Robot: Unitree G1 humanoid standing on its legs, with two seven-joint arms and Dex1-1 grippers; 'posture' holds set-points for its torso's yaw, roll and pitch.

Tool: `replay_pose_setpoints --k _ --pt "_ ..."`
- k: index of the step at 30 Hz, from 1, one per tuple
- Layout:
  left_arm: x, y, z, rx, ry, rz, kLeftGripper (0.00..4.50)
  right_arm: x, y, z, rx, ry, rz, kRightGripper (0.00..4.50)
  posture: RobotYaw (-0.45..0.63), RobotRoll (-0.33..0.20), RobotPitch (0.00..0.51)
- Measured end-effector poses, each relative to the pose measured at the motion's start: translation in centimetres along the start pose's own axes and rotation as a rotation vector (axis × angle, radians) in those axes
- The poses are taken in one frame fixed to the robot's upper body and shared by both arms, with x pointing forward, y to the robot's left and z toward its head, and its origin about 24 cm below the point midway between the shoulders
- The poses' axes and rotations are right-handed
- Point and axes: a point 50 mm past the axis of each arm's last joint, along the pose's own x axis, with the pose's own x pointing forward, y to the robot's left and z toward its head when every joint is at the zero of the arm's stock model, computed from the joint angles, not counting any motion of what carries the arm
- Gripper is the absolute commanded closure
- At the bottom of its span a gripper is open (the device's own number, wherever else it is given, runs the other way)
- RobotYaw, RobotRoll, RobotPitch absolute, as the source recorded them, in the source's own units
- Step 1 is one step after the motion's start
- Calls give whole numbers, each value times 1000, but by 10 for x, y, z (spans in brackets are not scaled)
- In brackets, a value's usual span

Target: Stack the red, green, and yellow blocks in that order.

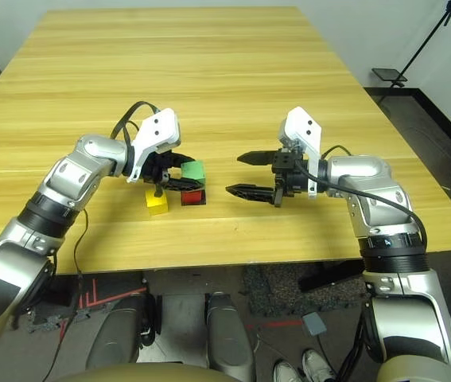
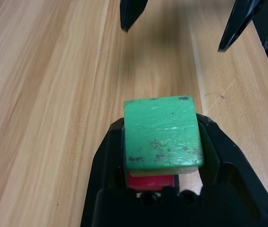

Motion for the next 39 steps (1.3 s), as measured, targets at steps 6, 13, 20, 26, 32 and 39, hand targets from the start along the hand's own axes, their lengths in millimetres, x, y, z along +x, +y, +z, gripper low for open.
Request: replay_pose_setpoints --k 6,13,20,26,32,39 --pt "3 0 -4 -11 -2 -14 2404 -2 2 -4 7 8 -8 0 55 -89 105" --pt "6 3 -10 -34 -5 -15 2404 -6 4 -2 8 2 -22 0 35 -94 113" --pt "5 10 -16 -27 12 0 2404 -7 6 -4 22 -2 -28 0 24 -98 115" --pt "8 10 -17 -24 8 -9 2404 -9 6 -4 27 2 -37 0 24 -97 114" --pt "8 9 -16 -24 6 -18 2404 -9 6 -4 27 3 -42 0 30 -97 113" --pt "7 9 -16 -26 10 -24 749 -9 5 -4 27 2 -50 0 61 -99 108"
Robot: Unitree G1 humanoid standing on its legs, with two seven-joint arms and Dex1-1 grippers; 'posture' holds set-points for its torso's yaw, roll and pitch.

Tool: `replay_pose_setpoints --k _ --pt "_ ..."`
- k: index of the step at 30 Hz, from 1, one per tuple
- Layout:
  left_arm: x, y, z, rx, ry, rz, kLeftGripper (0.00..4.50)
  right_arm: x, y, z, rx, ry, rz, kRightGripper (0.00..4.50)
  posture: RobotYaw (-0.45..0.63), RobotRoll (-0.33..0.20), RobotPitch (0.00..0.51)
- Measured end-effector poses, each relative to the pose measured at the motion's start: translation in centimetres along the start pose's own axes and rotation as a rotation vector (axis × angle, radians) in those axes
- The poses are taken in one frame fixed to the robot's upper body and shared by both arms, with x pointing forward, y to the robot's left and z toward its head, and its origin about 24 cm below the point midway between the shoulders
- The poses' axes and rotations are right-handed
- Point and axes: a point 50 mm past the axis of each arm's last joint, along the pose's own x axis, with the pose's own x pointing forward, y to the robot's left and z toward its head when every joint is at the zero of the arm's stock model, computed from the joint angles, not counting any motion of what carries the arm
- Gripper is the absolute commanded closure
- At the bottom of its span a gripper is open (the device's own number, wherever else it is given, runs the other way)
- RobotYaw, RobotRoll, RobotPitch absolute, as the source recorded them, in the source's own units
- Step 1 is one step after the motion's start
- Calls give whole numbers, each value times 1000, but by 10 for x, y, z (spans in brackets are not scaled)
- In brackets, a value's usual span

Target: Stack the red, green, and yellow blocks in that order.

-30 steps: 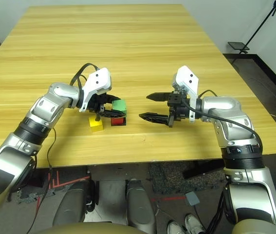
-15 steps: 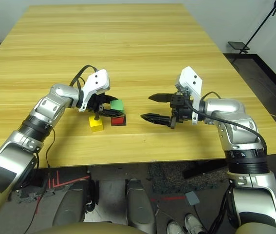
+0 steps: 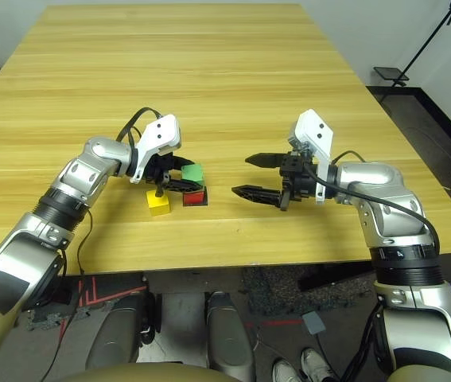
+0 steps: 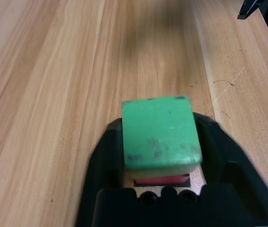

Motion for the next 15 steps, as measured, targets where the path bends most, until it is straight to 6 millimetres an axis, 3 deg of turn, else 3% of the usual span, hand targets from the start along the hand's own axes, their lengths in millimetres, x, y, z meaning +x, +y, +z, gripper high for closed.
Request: replay_pose_setpoints --k 2,6,8,12,15 --pt "-2 0 2 -1 -1 4 15 0 -1 1 0 -2 -1 0 78 -100 108" --pt "-12 -2 9 8 -25 22 15 1 -5 6 -12 -15 -2 0 104 -106 98" --pt "-27 -6 10 10 -13 35 15 5 -7 9 -15 -26 8 0 119 -109 95" --pt "-54 -13 5 -3 46 76 15 8 -10 10 -19 -30 21 0 145 -114 86" --pt "-61 -22 -5 -36 67 77 15 13 -13 11 -23 -32 37 0 156 -119 80"
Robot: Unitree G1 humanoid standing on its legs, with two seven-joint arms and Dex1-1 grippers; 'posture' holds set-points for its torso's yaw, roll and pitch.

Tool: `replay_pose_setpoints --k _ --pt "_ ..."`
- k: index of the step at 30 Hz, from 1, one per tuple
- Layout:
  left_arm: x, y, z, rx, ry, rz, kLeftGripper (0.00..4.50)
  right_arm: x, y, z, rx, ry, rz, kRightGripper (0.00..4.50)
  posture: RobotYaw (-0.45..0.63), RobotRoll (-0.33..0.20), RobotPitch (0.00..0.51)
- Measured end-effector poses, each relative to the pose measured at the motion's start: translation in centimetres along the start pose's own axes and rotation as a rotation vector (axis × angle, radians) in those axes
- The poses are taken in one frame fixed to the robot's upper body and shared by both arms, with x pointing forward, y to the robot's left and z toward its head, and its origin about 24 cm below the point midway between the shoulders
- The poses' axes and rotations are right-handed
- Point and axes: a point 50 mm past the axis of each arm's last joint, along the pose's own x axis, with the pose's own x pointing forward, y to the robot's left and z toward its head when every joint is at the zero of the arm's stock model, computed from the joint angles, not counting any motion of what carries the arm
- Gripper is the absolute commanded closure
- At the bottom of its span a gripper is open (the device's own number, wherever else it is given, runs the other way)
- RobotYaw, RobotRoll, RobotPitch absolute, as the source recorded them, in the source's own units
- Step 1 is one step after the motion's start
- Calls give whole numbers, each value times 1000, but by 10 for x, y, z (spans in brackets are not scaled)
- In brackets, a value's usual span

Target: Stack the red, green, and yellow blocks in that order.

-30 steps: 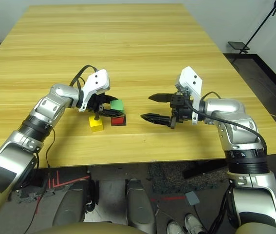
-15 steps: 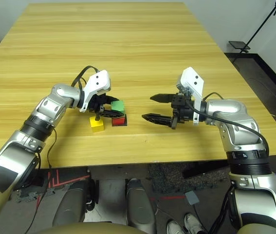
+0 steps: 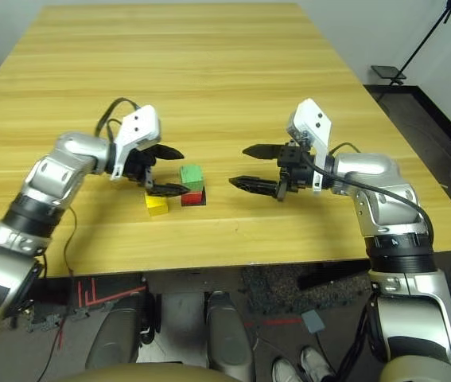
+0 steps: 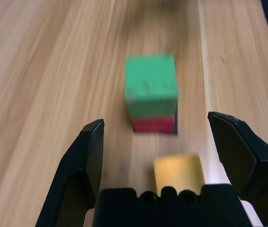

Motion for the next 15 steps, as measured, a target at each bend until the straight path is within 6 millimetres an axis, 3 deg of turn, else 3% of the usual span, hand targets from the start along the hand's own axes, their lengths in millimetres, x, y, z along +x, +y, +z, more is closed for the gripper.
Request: replay_pose_setpoints --k 15 --pt "10 -11 -29 -53 35 59 15 4 -4 3 -11 -8 12 0 152 -127 81"
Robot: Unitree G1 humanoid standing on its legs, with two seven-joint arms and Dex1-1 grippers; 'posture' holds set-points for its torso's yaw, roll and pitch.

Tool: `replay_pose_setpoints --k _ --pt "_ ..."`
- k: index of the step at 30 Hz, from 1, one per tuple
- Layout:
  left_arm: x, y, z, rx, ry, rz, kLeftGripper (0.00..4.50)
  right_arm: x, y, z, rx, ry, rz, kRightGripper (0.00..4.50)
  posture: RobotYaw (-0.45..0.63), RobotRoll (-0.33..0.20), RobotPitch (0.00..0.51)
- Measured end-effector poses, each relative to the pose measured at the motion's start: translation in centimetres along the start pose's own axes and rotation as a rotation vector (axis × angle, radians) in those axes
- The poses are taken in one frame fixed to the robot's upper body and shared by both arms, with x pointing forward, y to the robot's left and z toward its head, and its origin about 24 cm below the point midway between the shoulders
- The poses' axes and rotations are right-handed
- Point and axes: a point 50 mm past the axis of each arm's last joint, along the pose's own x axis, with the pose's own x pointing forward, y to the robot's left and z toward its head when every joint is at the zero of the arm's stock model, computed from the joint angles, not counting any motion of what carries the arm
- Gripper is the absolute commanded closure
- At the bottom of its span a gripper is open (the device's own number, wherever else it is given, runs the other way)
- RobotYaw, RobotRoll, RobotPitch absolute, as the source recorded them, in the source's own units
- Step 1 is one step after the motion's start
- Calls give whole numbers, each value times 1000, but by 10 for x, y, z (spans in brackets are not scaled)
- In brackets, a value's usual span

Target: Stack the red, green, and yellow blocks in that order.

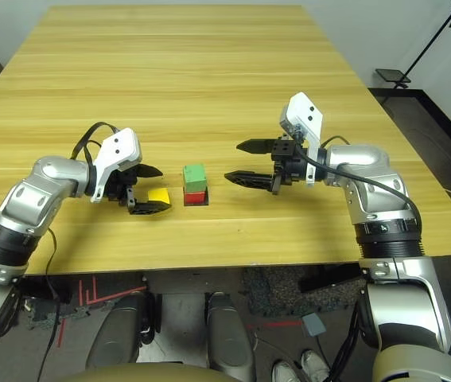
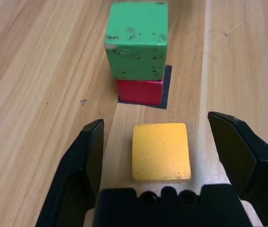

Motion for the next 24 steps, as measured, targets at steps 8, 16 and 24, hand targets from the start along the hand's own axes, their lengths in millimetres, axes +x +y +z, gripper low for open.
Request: replay_pose_setpoints --k 8,16,24 --pt "2 -3 -34 -38 90 3 970 2 3 -2 0 0 10 0 144 -118 86" --pt "1 -1 -25 -103 76 38 2644 3 7 -10 23 4 10 0 149 -108 88" --pt "-14 2 52 -18 -42 23 2644 5 8 -9 23 0 4 0 150 -91 88"
